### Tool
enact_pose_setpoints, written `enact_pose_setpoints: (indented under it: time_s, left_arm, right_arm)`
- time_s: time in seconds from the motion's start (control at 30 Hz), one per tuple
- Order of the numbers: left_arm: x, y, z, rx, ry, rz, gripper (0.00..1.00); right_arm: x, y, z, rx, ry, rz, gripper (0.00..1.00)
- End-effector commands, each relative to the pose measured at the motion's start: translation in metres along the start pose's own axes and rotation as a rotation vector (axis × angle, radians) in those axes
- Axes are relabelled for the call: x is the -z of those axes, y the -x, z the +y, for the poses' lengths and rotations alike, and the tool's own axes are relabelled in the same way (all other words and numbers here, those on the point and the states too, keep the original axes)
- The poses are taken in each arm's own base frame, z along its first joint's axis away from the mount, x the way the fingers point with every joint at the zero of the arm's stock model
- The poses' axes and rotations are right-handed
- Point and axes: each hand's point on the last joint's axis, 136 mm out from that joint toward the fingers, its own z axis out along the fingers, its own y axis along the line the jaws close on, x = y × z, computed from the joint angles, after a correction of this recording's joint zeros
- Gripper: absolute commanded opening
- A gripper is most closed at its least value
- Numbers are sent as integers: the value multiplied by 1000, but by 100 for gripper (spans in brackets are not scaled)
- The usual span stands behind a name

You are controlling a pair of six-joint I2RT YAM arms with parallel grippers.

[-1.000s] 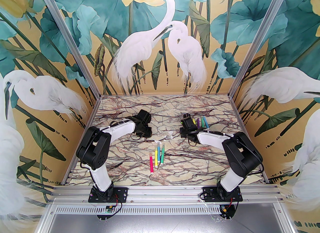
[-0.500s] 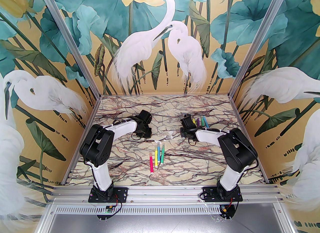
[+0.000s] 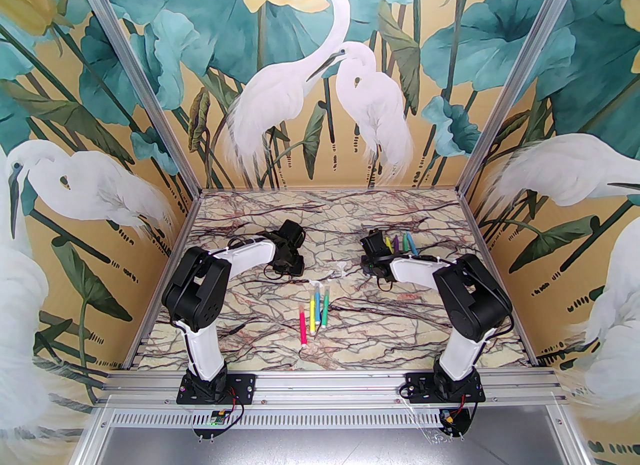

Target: Open the pen caps

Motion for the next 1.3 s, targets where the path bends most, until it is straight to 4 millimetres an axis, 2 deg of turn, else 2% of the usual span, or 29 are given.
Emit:
enact_pose_setpoints:
  time_s: [0.0,0.37,0.63,0.73,0.97,1.27]
  left_arm:
    - [-1,2,0,-22,22,8,26]
    - [2,1,1,-26,32,6,30]
    - [24,11,-16,-30,-66,-74,35]
    - [36,16,-22,-32,-105,-113,41]
    - [63,20,-29,-52,-166,-231,66]
    - [81,18,-11,-22,-165,-355,75]
  right_arm:
    - [0,2,-6,-16,-35,4,30]
    - [8,5,-6,-13,-26,-7,32]
    - [31,14,-2,-4,26,-52,38]
    - [43,17,1,-7,60,-71,40]
    - [68,10,14,-10,158,-82,42]
    - [102,-18,41,6,234,-104,46]
